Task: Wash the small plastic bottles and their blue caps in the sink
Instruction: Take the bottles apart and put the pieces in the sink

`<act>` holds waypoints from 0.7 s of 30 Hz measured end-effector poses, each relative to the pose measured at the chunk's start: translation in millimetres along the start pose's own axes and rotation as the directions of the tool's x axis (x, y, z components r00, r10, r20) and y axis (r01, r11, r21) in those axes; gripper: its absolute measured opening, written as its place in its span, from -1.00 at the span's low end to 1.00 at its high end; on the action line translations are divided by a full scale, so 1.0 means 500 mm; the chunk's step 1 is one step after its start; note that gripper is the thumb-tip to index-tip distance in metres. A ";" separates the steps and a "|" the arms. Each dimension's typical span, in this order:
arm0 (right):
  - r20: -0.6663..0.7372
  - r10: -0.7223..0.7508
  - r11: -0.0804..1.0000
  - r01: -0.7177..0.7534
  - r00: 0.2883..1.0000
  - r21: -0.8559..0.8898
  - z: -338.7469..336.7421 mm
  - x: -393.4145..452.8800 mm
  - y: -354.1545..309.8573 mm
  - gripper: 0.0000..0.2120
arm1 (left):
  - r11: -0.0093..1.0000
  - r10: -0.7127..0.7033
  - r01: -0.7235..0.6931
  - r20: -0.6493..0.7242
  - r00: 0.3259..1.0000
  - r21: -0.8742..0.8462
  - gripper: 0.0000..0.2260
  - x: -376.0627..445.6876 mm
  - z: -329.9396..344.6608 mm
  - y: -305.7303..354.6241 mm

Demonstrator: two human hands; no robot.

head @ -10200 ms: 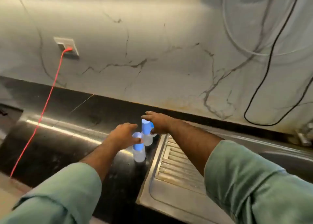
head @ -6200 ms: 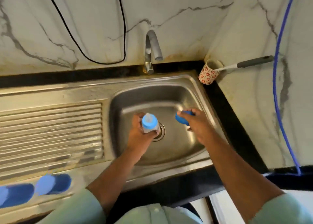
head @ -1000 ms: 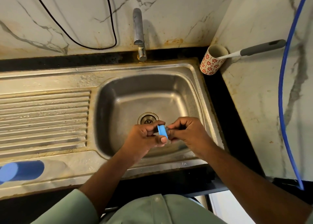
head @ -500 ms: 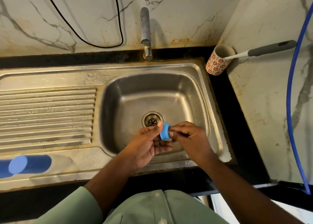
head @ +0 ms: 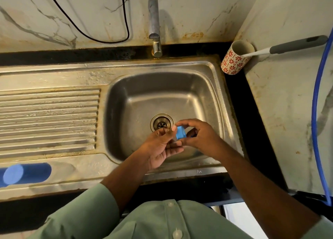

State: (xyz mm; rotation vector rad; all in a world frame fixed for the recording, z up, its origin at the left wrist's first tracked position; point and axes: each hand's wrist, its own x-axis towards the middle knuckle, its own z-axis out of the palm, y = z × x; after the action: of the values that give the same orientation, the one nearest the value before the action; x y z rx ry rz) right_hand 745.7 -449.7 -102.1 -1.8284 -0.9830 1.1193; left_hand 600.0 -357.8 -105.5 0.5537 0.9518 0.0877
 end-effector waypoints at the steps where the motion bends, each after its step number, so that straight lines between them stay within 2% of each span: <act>1: -0.022 0.022 0.999 -0.021 1.000 0.045 -0.009 0.007 0.009 -0.48 | 1.000 0.010 -0.010 -0.024 1.000 0.006 -0.53 0.008 -0.005 0.001; 2: -0.060 0.044 0.996 -0.039 0.997 0.075 -0.020 0.018 0.021 -0.46 | 0.999 0.039 -0.036 -0.066 0.997 0.041 -0.60 0.015 -0.009 0.003; 3: -0.100 0.056 0.996 -0.049 0.993 0.070 -0.030 0.031 0.035 -0.43 | 0.984 0.100 -0.079 -0.127 0.987 0.159 -0.61 0.026 -0.014 0.006; 4: -0.127 0.057 0.998 -0.054 0.990 0.022 -0.037 0.043 0.049 -0.40 | 0.915 0.197 -0.114 -0.183 0.963 0.387 -0.60 0.039 -0.021 0.006; 5: -0.135 0.055 0.996 -0.064 0.989 -0.063 -0.040 0.058 0.066 -0.39 | 0.734 0.316 -0.111 -0.193 0.929 0.670 -0.61 0.057 -0.027 0.005; 6: -0.125 0.042 0.985 -0.062 0.991 -0.163 -0.040 0.072 0.083 -0.42 | 0.456 0.415 -0.073 -0.139 0.899 0.887 -0.65 0.074 -0.028 0.004; 7: -0.098 0.027 0.962 -0.053 0.995 -0.269 -0.037 0.087 0.101 -0.47 | 0.165 0.466 -0.028 -0.053 0.883 0.986 -0.69 0.092 -0.025 0.003; 8: -0.055 0.026 0.928 -0.044 0.998 -0.370 -0.032 0.103 0.119 -0.53 | -0.062 0.467 0.008 0.022 0.884 0.998 -0.74 0.113 -0.021 0.001; 9: -0.002 0.033 0.881 -0.030 0.999 -0.473 -0.027 0.118 0.135 -0.58 | -0.222 0.440 0.026 0.077 0.895 0.975 -0.78 0.136 -0.015 -0.002; 11: 0.111 0.048 0.728 0.041 0.993 -0.685 -0.015 0.141 0.156 -0.68 | -0.427 0.345 0.029 0.133 0.929 0.904 -0.80 0.177 -0.007 -0.012; 12: 0.163 0.062 0.645 0.085 0.985 -0.759 -0.008 0.152 0.165 -0.73 | -0.500 0.294 0.021 0.147 0.944 0.866 -0.81 0.198 -0.005 -0.018; 14: 0.224 0.114 0.546 0.128 0.968 -0.828 0.003 0.171 0.182 -0.81 | -0.594 0.209 0.003 0.150 0.966 0.804 -0.78 0.233 -0.008 -0.028; 17: 0.273 0.237 0.458 0.140 0.932 -0.878 0.017 0.184 0.201 -0.81 | -0.631 0.113 0.008 0.082 0.990 0.776 -0.70 0.271 -0.018 -0.038; 19: 0.291 0.336 0.395 0.147 0.896 -0.907 0.022 0.186 0.206 -0.74 | -0.637 0.056 0.023 0.016 0.998 0.771 -0.73 0.289 -0.028 -0.044; 21: 0.293 0.360 0.367 0.154 0.885 -0.917 0.023 0.185 0.206 -0.75 | -0.632 0.012 0.031 -0.029 0.999 0.775 -0.73 0.297 -0.036 -0.046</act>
State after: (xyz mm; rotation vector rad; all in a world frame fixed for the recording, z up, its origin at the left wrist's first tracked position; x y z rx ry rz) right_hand 786.8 -407.5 -228.3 -2.5841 -2.1679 1.1814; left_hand 669.2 -324.3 -236.1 2.5571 0.7132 -1.1564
